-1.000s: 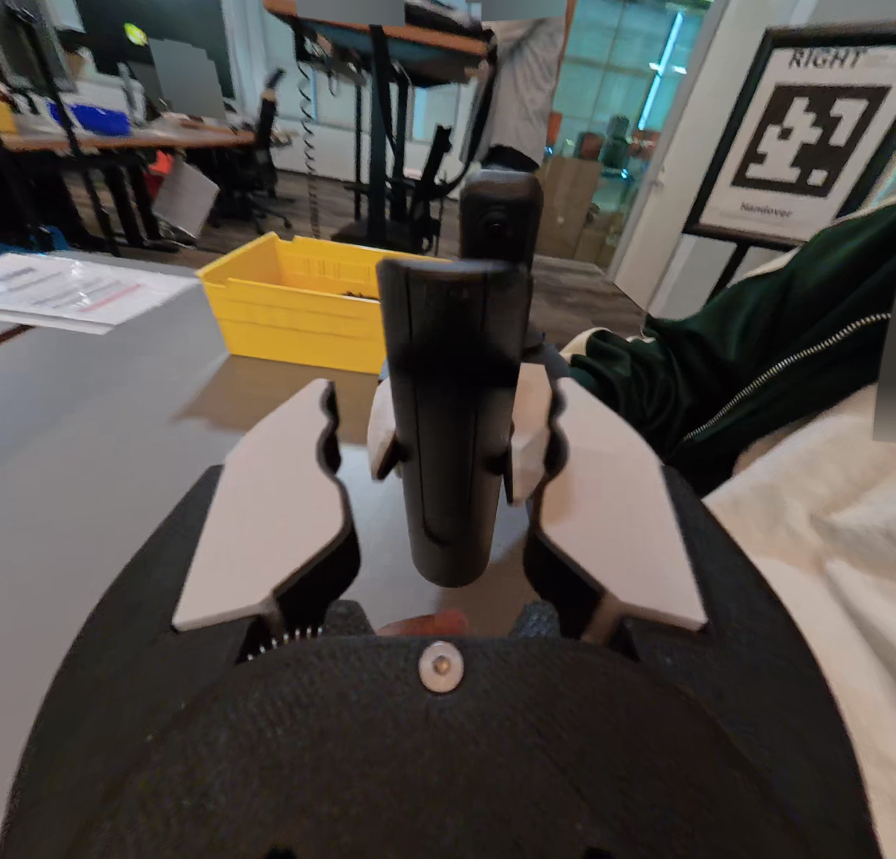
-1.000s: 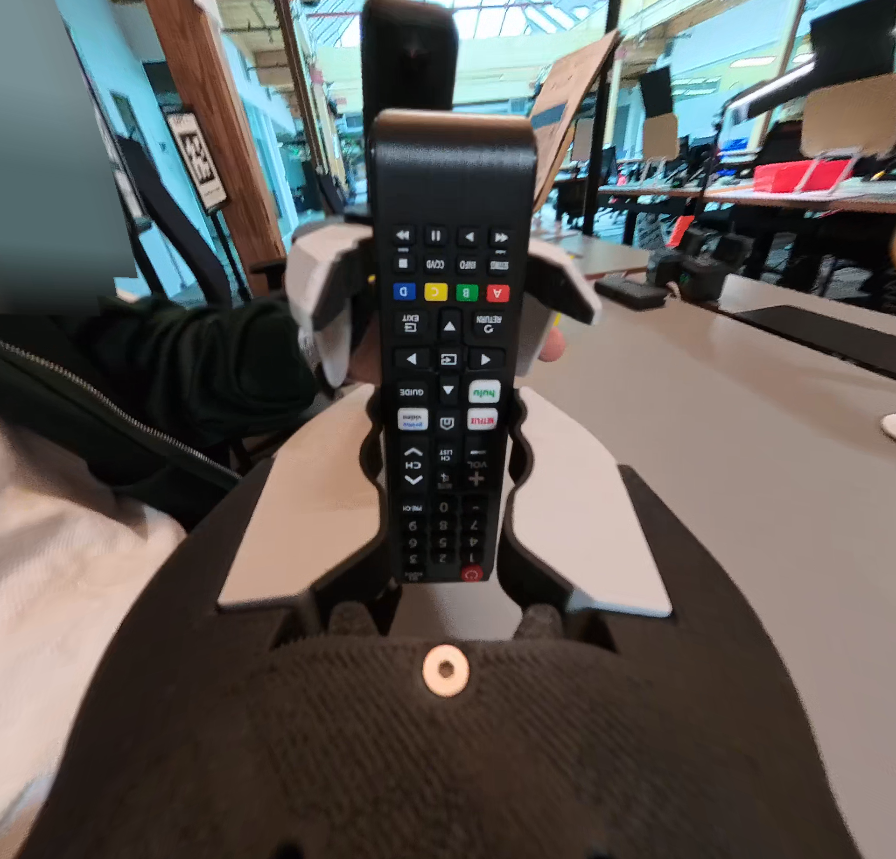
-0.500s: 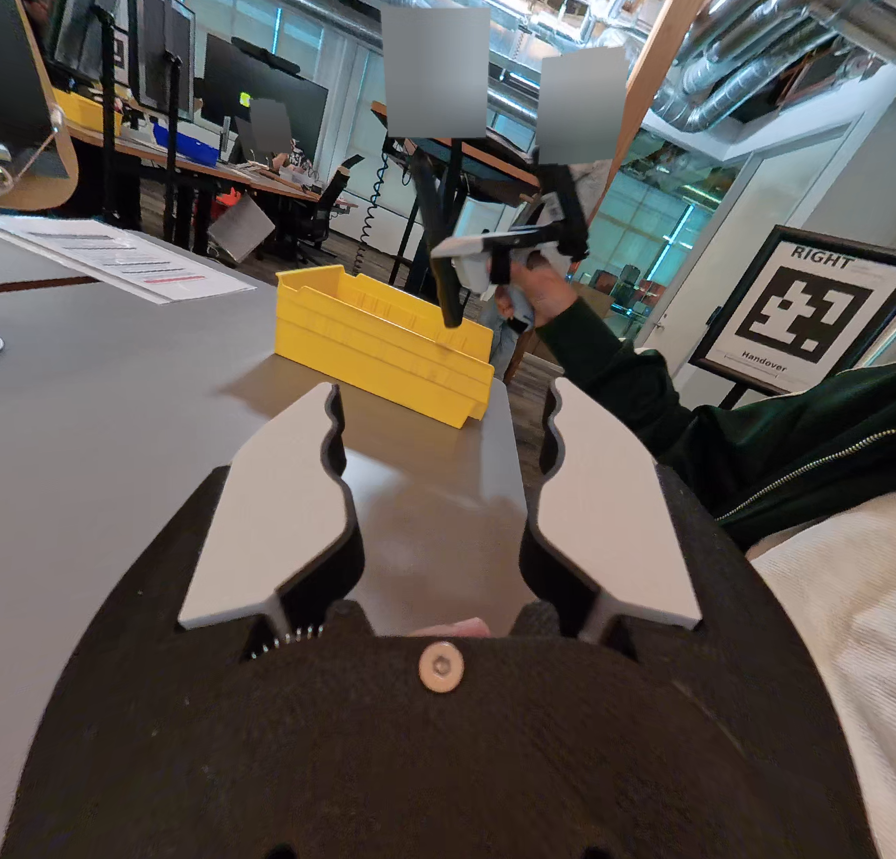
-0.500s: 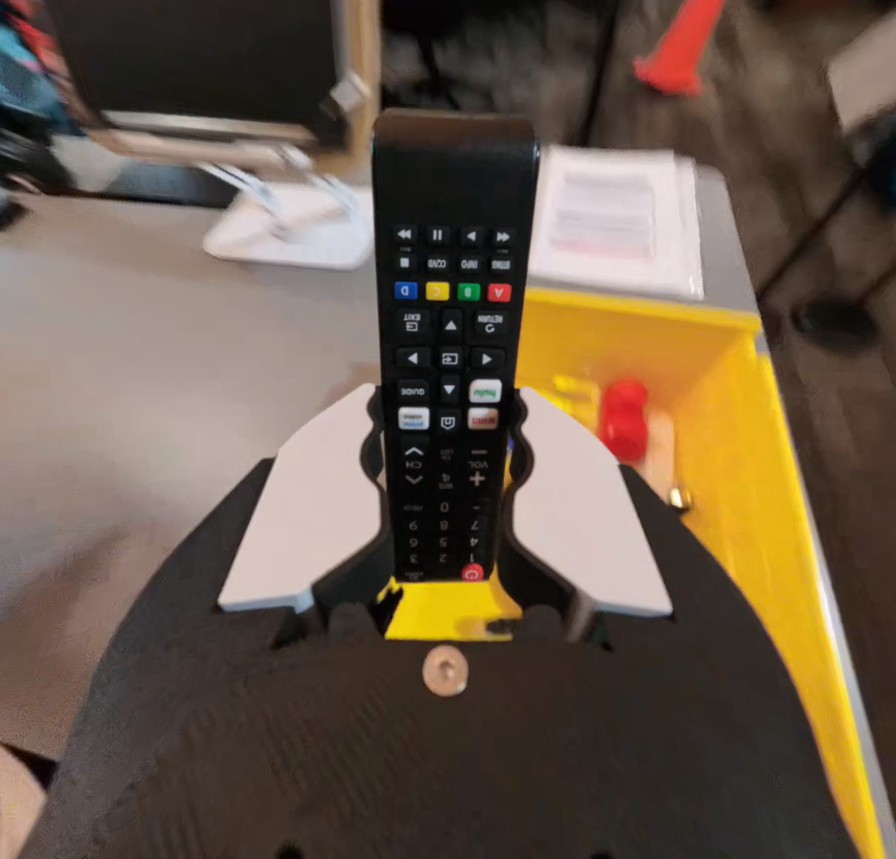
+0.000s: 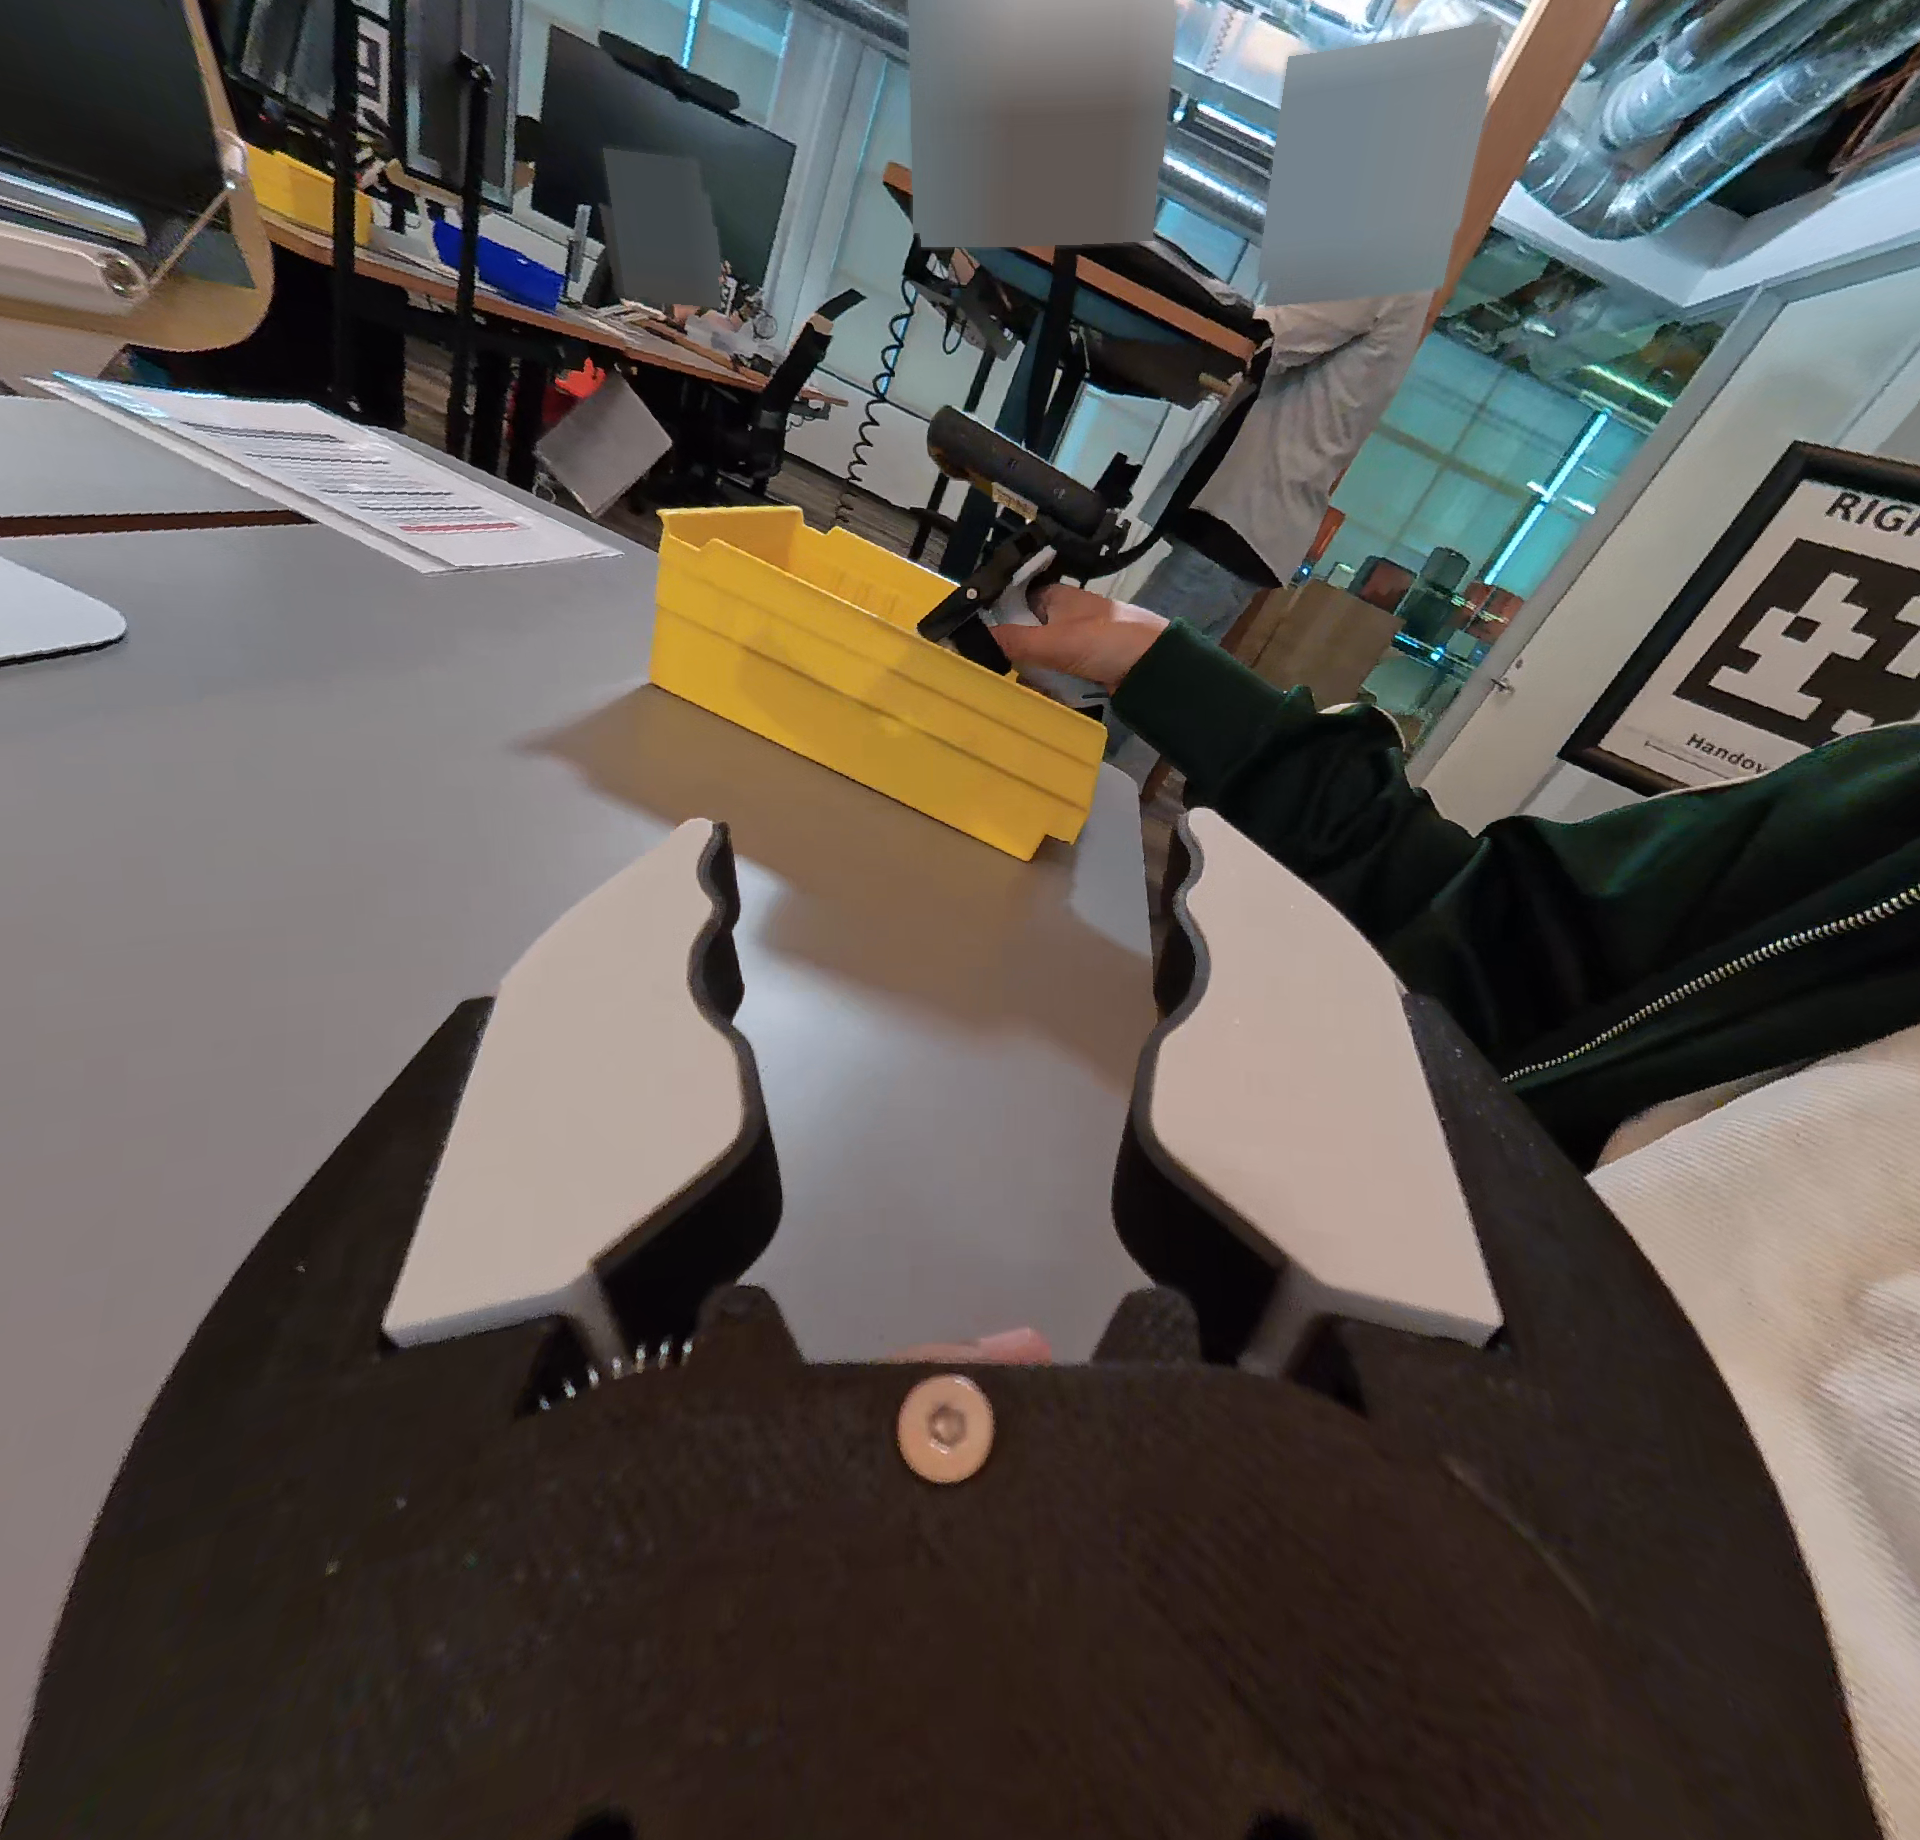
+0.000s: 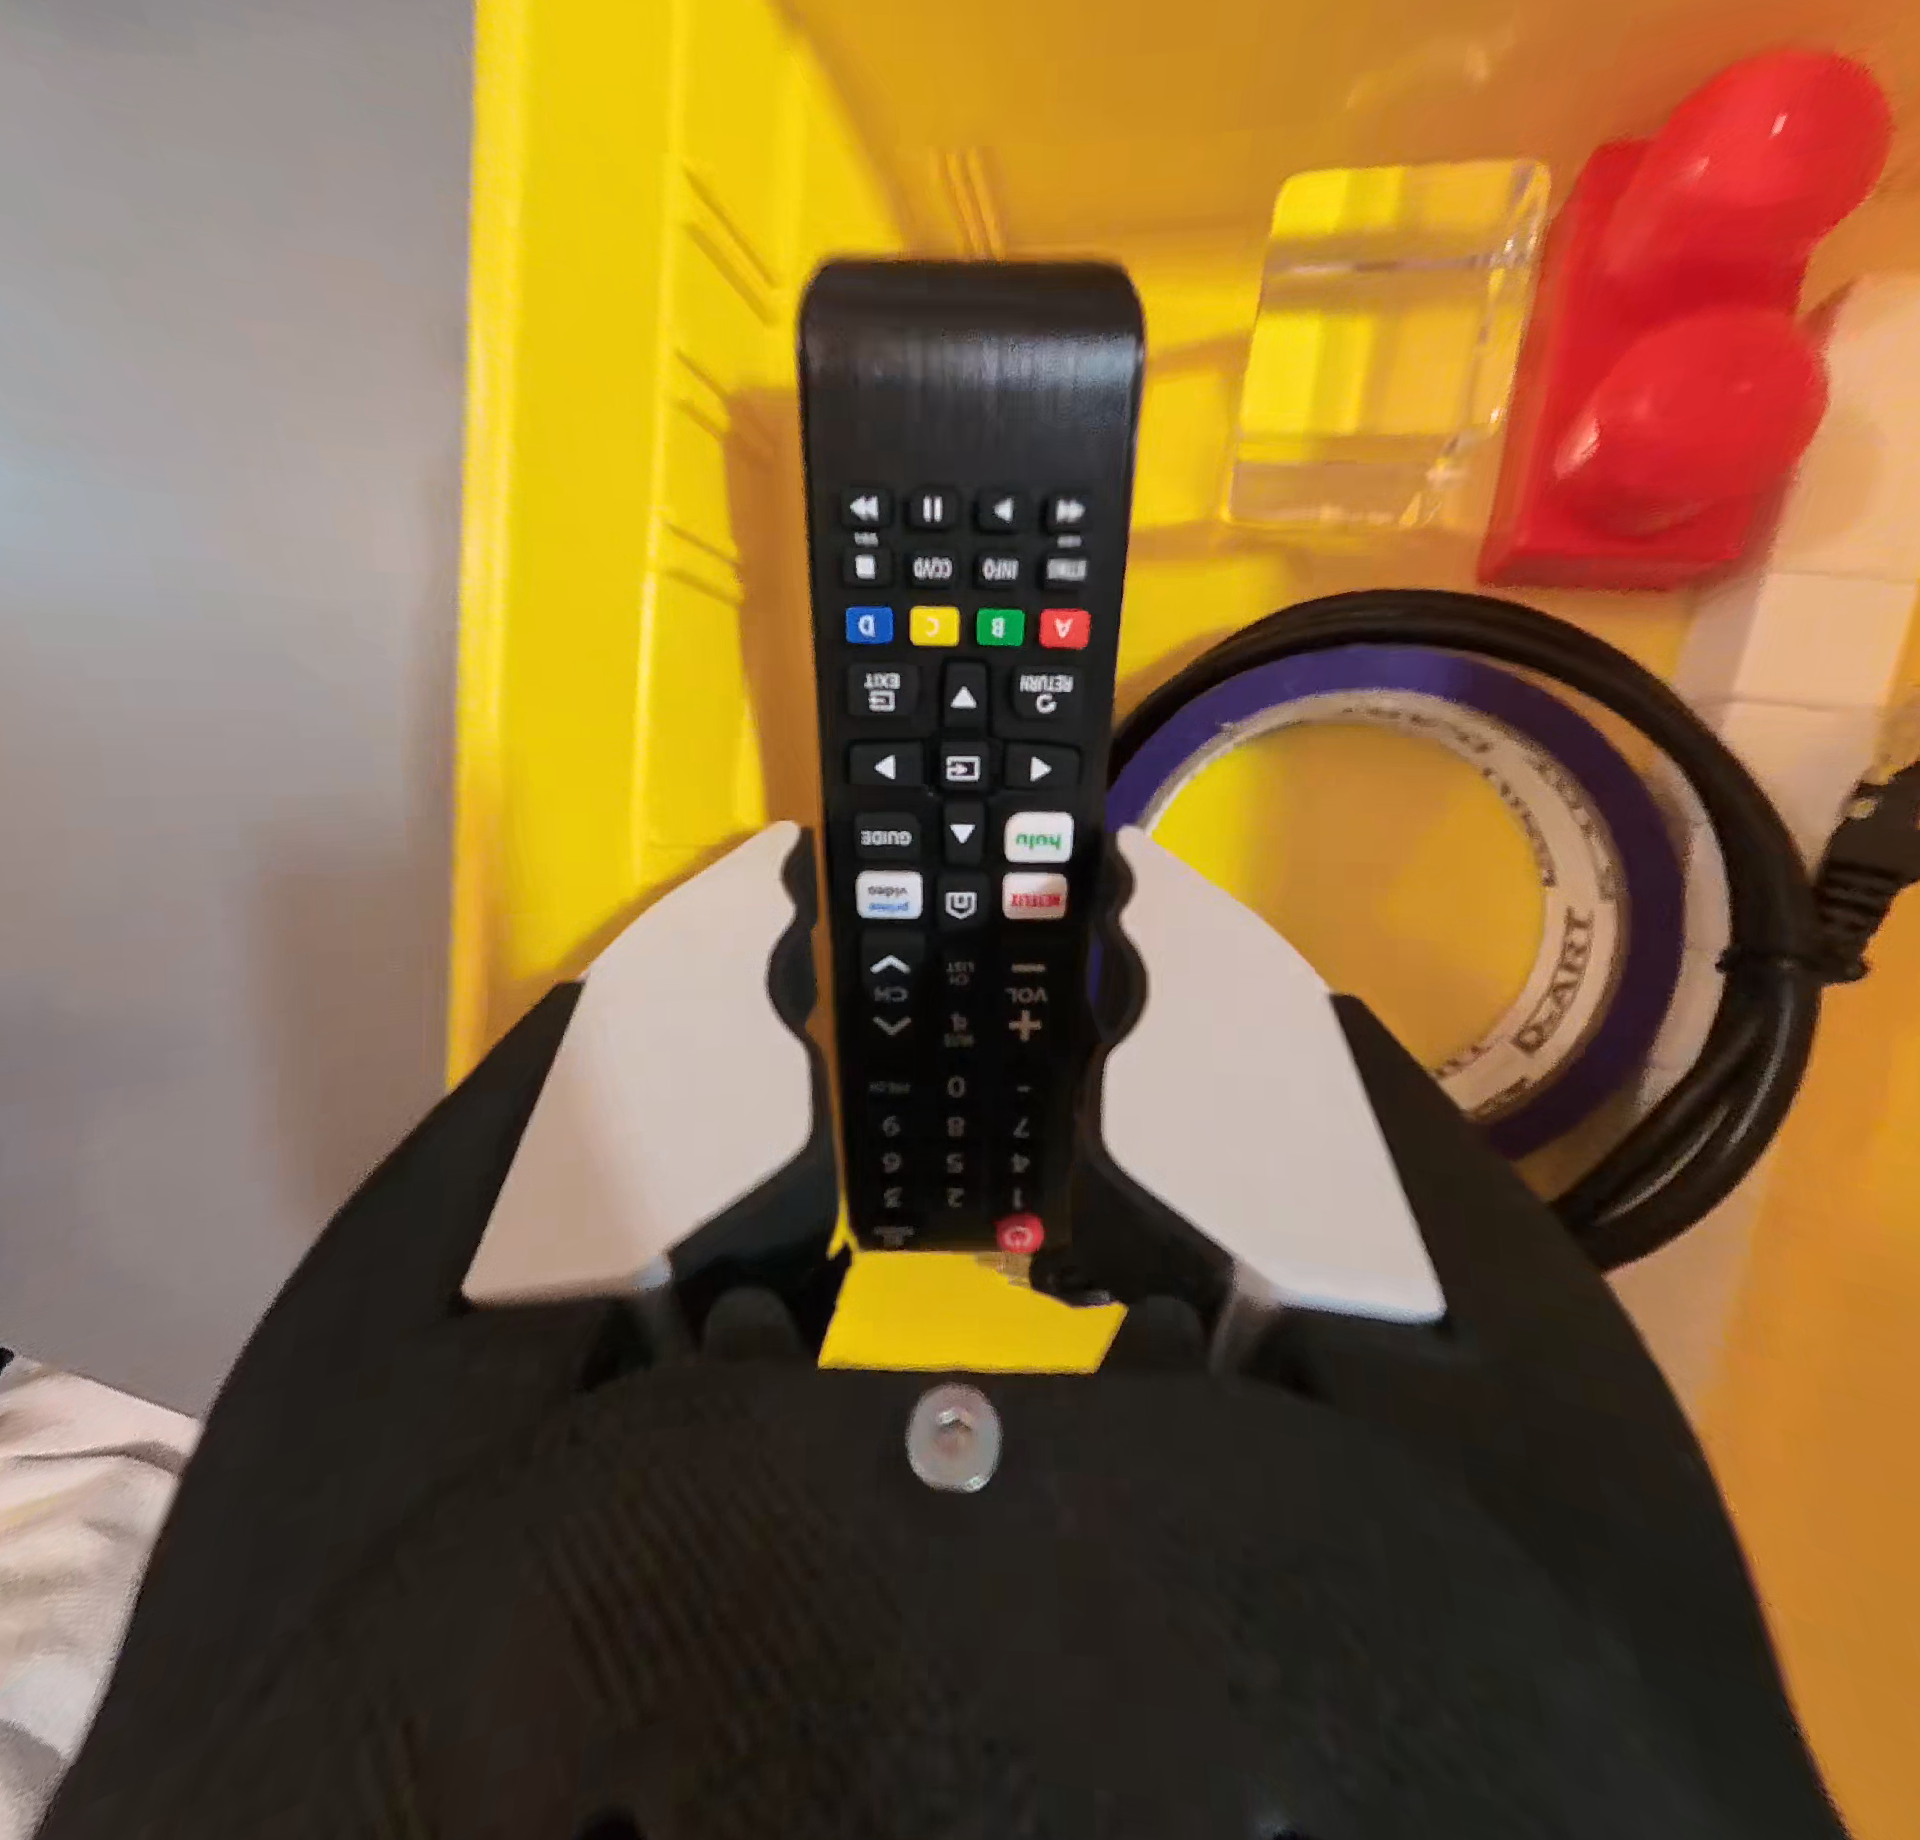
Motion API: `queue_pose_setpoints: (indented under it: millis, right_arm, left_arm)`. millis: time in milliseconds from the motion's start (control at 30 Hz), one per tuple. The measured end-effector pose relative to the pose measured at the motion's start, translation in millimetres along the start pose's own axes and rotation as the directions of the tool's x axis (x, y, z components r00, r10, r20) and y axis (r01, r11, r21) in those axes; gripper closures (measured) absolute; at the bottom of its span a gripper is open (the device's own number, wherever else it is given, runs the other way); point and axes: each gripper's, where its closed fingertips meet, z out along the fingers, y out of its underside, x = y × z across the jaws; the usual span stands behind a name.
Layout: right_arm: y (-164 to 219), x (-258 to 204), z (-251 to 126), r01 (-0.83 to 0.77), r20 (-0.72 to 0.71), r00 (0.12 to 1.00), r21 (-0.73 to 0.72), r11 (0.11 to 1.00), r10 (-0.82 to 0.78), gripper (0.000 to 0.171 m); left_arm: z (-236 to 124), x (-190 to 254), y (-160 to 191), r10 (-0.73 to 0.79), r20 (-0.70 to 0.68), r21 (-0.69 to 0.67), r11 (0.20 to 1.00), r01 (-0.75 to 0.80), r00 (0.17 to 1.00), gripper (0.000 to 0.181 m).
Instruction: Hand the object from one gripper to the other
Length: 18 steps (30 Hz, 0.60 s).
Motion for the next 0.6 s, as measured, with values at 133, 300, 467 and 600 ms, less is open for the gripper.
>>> queue_pose_setpoints:
  millis: [133,300,467,600]
  right_arm:
    - [-38.2,-18.5,-39.3,0.028,0.045,0.998,0.184,0.983,-0.037,0.099]
    - [-82.9,-99.2,-132.2,0.183,0.088,0.957,0.552,0.814,-0.275,0.108]
    - [-68.6,-226.3,-160.6,0.28,0.149,0.8,0.764,0.581,-0.582,0.101]
    - [-25.2,-299.1,-95.0,0.247,0.327,0.659,0.757,0.605,-0.677,0.1]
  left_arm:
    - [-8.9,-4.0,-2.9,-0.015,0.022,0.025,1.0,0.014,1.0,0.103]
    - [-12.5,-10.9,-4.9,-0.059,0.027,0.058,0.997,0.057,0.998,0.105]
    - [-6.6,-17.3,-0.3,-0.101,0.012,0.06,0.993,0.1,0.995,0.105]
    - [-1.3,-24.4,3.3,-0.091,0.013,0.036,0.995,0.091,0.996,0.105]
